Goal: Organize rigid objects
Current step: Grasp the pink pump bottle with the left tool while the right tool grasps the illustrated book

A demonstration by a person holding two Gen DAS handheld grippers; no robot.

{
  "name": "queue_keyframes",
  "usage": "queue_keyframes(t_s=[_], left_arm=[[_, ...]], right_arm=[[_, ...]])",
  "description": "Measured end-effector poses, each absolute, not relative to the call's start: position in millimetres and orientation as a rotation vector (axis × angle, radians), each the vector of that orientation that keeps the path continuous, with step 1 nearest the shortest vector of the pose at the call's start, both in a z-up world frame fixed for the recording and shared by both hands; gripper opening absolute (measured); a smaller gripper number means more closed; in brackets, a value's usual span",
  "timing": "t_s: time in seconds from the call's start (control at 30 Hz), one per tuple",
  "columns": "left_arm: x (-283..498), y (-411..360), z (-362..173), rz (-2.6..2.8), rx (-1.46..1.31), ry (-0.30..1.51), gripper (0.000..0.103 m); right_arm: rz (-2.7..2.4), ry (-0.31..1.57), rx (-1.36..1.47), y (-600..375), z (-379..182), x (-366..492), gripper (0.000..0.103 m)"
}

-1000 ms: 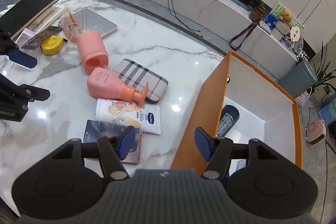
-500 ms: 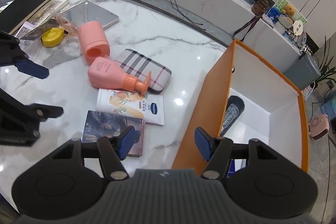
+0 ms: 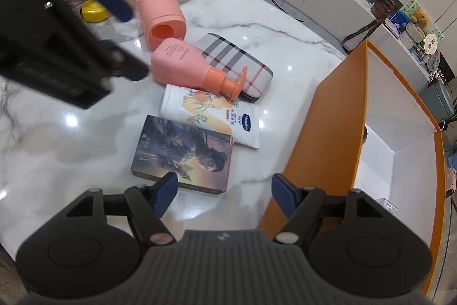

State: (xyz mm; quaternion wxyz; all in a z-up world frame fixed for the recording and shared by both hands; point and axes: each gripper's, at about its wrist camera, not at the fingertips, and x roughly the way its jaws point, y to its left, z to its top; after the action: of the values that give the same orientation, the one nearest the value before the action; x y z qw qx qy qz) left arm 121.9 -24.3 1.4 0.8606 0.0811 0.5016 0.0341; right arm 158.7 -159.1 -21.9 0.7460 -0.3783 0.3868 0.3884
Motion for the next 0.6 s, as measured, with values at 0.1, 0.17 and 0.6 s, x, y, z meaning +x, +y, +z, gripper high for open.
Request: queue_keyframes(t_s=[0.1,0.17,0.6], left_arm=[[135,-29,-4,0.012,0.277,1.063,0.069],[141,-30,-9,-0.020,0.323,1.062,0.069],[170,-12,-41,-0.153,0.360,1.123,0.052]], right_arm=[[0.881,0.855,-0.775,-160,-20,155,0.072],[0.884,0.849,-0.746,-159,-21,149,0.072],[0.885,0.938,-0.577,-163,-41,150,0.072]])
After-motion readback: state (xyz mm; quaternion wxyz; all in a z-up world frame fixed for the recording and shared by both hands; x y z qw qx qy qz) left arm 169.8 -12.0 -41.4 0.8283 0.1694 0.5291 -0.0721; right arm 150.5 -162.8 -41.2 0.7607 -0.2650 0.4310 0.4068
